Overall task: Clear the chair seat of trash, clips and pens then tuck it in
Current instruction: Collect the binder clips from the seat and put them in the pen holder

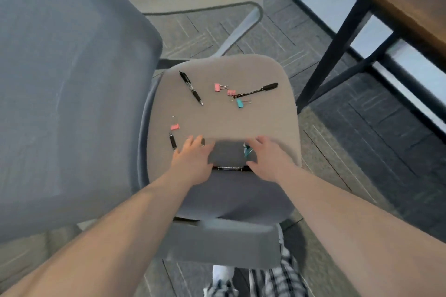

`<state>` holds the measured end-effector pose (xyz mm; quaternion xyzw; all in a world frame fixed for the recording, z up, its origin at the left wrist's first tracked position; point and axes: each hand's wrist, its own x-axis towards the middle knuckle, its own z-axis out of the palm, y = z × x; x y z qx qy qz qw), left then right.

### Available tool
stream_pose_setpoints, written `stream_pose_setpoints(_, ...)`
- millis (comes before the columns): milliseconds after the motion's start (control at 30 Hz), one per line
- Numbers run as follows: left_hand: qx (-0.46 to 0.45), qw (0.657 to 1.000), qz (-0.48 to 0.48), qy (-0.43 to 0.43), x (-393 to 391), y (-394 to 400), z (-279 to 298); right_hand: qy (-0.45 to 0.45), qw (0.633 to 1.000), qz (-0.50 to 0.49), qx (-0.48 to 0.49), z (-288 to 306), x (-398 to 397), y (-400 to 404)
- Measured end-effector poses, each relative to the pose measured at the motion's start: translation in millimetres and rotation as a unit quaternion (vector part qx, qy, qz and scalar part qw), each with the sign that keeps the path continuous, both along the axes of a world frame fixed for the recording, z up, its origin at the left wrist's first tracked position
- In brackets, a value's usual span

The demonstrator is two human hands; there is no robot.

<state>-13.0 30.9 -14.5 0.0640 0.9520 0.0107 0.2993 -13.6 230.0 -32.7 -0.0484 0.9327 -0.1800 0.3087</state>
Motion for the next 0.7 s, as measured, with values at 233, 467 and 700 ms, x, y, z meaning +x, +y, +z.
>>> stream_pose_setpoints(233,-0.015,0.994,0.097,-0.039,-12,8,-36,-0.024,0.99,0.134,0.034,-35,-23,-7)
stream_pose_setpoints(467,-0.023,0.986,0.156,-0.05,-17,4,-57,0.014,0.983,0.179,0.032,-51,-49,-5)
stream_pose_setpoints(700,-0.023,0.981,0.189,-0.036,-26,7,-64,0.009,0.993,0.114,-0.029,-45,-71,-1)
